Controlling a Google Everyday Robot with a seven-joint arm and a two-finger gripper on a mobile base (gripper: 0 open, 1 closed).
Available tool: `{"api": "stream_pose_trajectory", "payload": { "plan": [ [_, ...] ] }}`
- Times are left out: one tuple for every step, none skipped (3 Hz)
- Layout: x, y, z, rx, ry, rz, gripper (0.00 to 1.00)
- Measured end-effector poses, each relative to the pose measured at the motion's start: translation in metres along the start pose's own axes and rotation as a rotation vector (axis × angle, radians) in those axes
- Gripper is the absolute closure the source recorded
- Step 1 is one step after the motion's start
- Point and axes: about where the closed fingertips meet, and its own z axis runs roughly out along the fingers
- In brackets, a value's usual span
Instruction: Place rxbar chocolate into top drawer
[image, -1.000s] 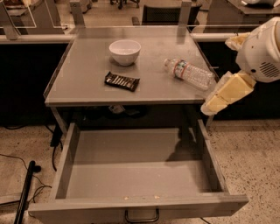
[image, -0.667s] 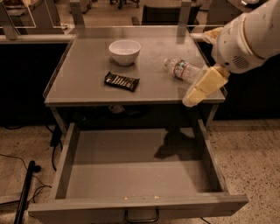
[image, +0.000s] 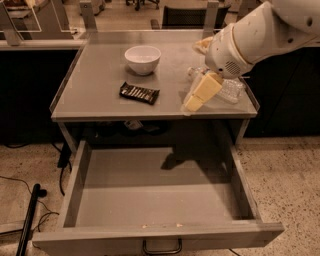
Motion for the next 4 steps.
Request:
{"api": "stream_pose_trajectory", "payload": {
  "plan": [
    [-0.008, -0.002, 0.047, -0.067, -0.007, -0.006, 0.0],
    [-0.009, -0.003, 0.049, -0.069, -0.007, -0.007, 0.0],
    [-0.018, -0.006, 0.085, -0.109, -0.004, -0.013, 0.0],
    [-0.027, -0.007, 0.124, -0.164, 0.015, 0.003, 0.0]
  ]
}}
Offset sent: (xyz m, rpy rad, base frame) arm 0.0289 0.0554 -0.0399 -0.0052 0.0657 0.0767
